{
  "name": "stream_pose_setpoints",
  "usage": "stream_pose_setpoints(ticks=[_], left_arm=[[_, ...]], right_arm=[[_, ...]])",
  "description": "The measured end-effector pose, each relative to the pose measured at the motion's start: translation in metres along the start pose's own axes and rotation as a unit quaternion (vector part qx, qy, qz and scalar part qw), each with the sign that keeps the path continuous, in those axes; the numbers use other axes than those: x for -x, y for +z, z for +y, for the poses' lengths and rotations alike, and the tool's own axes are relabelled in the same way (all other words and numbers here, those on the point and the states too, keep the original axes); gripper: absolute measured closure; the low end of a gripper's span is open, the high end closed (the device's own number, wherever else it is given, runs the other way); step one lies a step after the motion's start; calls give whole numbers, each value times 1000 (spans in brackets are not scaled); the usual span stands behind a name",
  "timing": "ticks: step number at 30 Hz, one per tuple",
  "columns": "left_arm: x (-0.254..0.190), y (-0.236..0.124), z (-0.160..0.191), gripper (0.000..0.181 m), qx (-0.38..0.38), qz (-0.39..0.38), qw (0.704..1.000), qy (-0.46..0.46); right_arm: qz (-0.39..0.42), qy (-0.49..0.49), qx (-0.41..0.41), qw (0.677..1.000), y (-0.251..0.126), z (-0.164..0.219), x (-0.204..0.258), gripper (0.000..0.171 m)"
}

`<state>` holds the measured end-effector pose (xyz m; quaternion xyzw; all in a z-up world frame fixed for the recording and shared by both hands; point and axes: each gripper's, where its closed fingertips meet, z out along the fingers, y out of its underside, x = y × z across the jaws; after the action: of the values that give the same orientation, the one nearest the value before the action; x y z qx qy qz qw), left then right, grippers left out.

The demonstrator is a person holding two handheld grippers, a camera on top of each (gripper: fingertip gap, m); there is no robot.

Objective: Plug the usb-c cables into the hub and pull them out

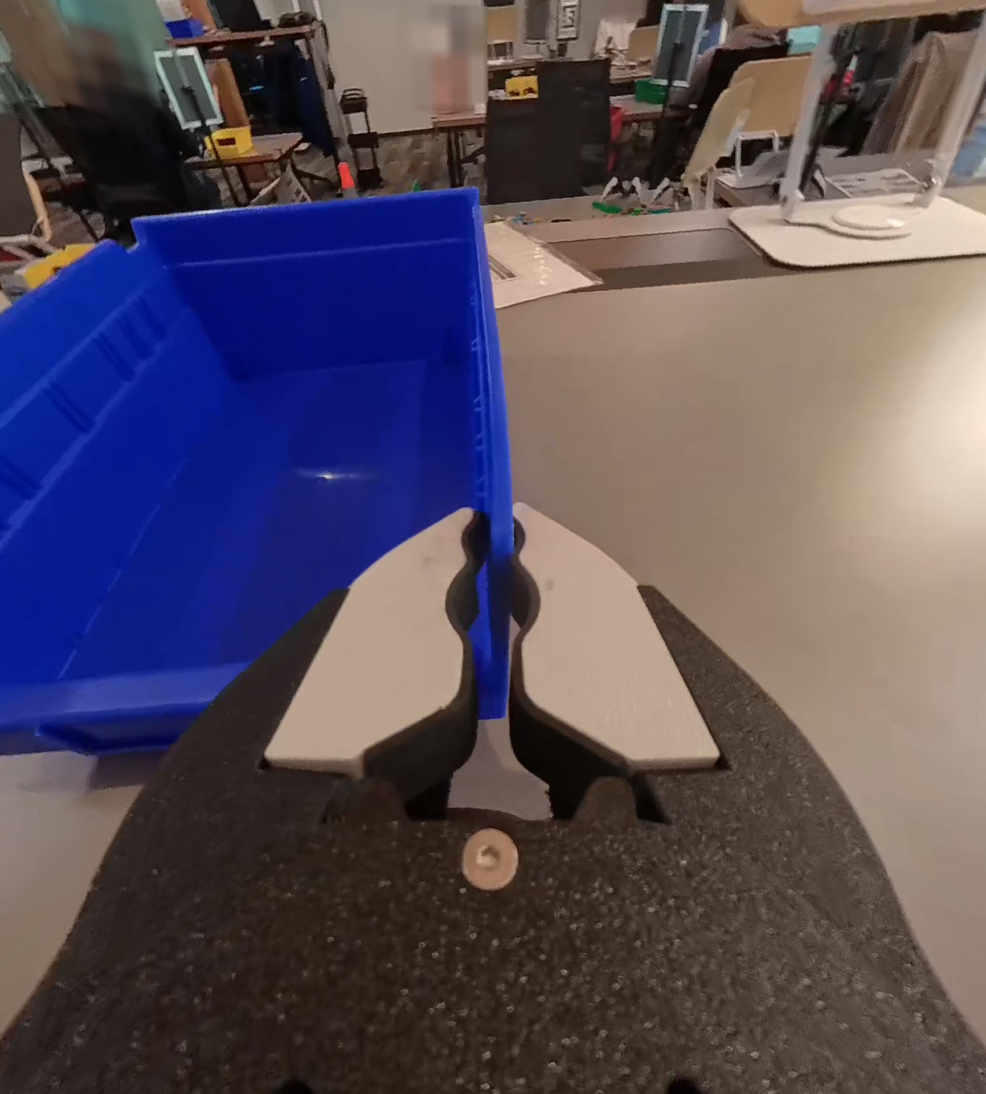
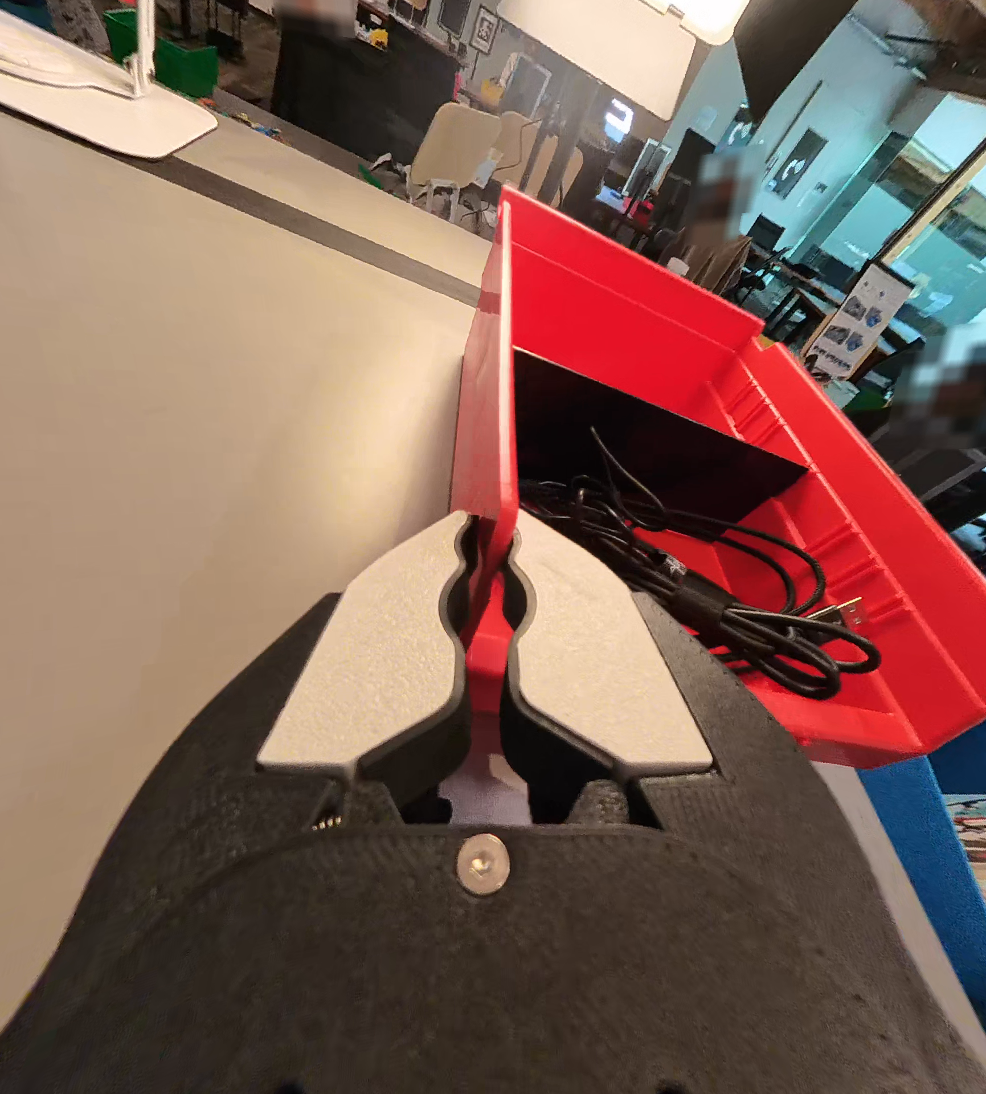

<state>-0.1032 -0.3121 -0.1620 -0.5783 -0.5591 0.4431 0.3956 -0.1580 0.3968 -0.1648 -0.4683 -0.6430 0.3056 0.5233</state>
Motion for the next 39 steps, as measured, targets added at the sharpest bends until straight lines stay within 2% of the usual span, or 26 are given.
stream_pose_setpoints(ticks=[8,16,21,27,37,39], left_arm=[[-72,-20,1,177,-17,138,988,72],[-146,-51,5,177,-27,319,941,108],[-174,-81,13,177,-27,438,889,129],[-196,-120,23,175,-8,569,811,134],[-210,-182,40,174,54,721,681,114],[-217,-188,41,173,62,734,668,111]], right_arm=[[-22,30,1,999,-3,-5,14,167],[-77,26,-17,997,-6,-17,43,167],[-144,14,-39,989,-8,-28,70,167],[-257,-14,-77,963,-13,-46,114,167],[-461,-50,-126,877,-15,-82,200,168],[-495,-57,-131,857,-15,-89,218,168]])
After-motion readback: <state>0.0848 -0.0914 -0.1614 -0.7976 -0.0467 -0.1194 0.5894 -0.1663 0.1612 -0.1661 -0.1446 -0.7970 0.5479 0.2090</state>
